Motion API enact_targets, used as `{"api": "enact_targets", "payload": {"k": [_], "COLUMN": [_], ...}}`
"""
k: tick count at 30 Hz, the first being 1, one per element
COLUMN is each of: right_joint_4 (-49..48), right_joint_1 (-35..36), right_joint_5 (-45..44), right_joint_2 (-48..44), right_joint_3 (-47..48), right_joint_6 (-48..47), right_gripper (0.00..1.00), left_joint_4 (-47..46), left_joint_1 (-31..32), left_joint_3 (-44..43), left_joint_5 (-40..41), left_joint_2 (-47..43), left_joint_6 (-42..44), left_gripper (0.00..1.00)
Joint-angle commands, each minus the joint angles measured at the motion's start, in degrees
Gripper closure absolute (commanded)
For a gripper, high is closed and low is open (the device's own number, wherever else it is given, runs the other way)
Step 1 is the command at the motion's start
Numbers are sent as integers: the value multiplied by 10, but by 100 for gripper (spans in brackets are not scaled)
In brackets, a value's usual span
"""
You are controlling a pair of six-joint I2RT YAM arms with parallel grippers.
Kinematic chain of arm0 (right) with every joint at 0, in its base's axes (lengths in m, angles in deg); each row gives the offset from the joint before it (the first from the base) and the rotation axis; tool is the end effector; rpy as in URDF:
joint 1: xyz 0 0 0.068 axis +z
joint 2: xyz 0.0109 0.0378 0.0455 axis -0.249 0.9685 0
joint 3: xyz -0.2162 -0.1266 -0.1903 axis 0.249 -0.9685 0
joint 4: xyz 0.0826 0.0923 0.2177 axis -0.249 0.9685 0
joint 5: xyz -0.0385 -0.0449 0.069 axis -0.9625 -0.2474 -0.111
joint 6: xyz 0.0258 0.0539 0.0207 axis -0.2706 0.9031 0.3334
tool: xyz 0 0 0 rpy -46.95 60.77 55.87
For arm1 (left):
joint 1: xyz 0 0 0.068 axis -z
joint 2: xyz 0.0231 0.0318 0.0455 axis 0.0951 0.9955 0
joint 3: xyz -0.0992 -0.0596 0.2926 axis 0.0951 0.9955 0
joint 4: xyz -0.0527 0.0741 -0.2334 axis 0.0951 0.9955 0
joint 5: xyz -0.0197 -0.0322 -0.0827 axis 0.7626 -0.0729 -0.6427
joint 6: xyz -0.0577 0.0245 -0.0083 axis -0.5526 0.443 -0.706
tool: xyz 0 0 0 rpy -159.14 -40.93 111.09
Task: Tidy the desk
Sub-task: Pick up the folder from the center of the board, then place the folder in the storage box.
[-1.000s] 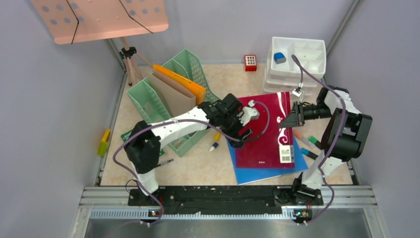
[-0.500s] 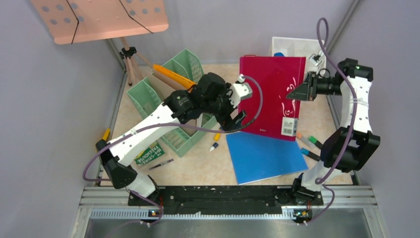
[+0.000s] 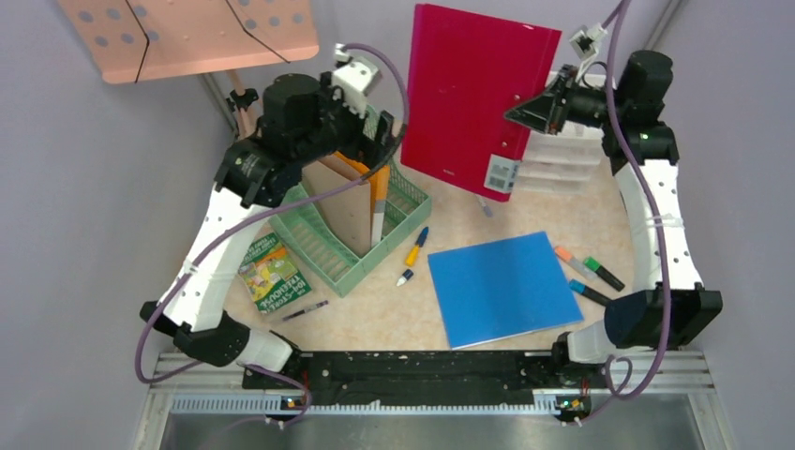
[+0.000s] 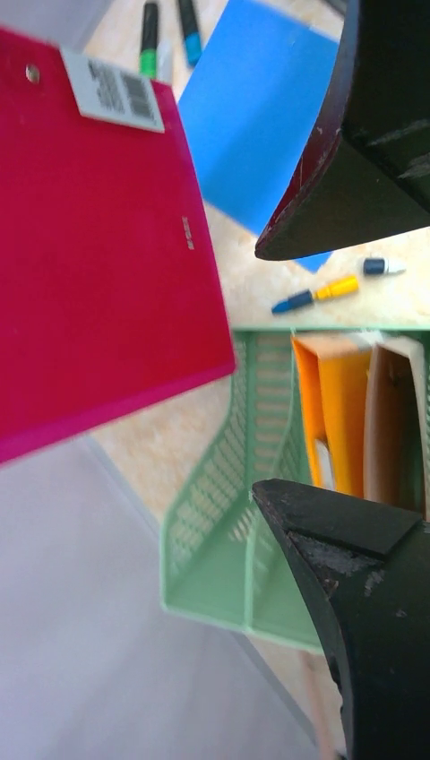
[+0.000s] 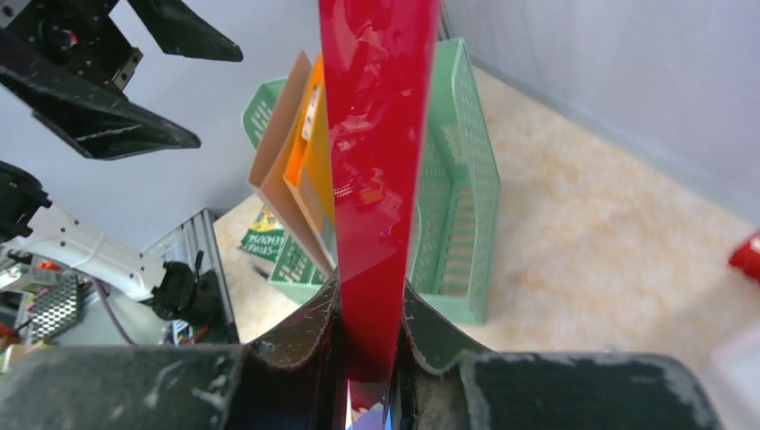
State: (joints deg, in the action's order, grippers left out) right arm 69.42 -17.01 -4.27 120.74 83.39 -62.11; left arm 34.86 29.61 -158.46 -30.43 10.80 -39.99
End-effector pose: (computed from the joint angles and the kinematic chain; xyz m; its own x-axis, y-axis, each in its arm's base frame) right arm 0.2873 0.0315 0.5116 -0.3653 0.1035 -0.9251 -0.8209 0.4327 0.3726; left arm 0.2215 -0.1634 0.5476 -0.1559 0.2609 -0.9527 0.6975 0.7120 0.0809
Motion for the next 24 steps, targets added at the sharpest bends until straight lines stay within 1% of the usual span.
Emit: {"api": "enact_targets", "payload": {"k": [1, 7, 10, 12, 14, 17, 19, 24], "right_joint_4": [-101, -151, -174, -199, -227, -228, -245, -235], "right_joint_1": [70, 146, 178, 198, 224, 262, 287, 347], "right_joint_5": [-77, -170, -195, -207, -219, -251, -279, -371], "right_joint_2": [39, 70, 90, 98, 104, 121, 128, 133], "right_joint_3": [67, 65, 60, 49, 37, 32, 21, -5], "right_joint_6": [37, -6, -20, -23, -32, -51, -56, -82], "right_gripper": [100, 100, 100, 100, 100, 100, 100, 100], "left_joint_4": [2, -20, -17, -18, -23, -34, -40, -49], "left_joint_1": [-60, -141, -177, -203, -222, -245, -257, -279], "left_joint_3": [-16, 35, 43, 48, 60, 91, 108, 132], "left_joint_5": [27, 41, 36, 36, 33, 28, 22, 18], "left_joint_2": [-42, -90, -100, -107, -115, -129, -136, -150], "left_joint_6": [-35, -65, -70, -91, -96, -105, -113, -118], "left_gripper": [3, 1, 1, 1, 1, 1, 1, 1]}}
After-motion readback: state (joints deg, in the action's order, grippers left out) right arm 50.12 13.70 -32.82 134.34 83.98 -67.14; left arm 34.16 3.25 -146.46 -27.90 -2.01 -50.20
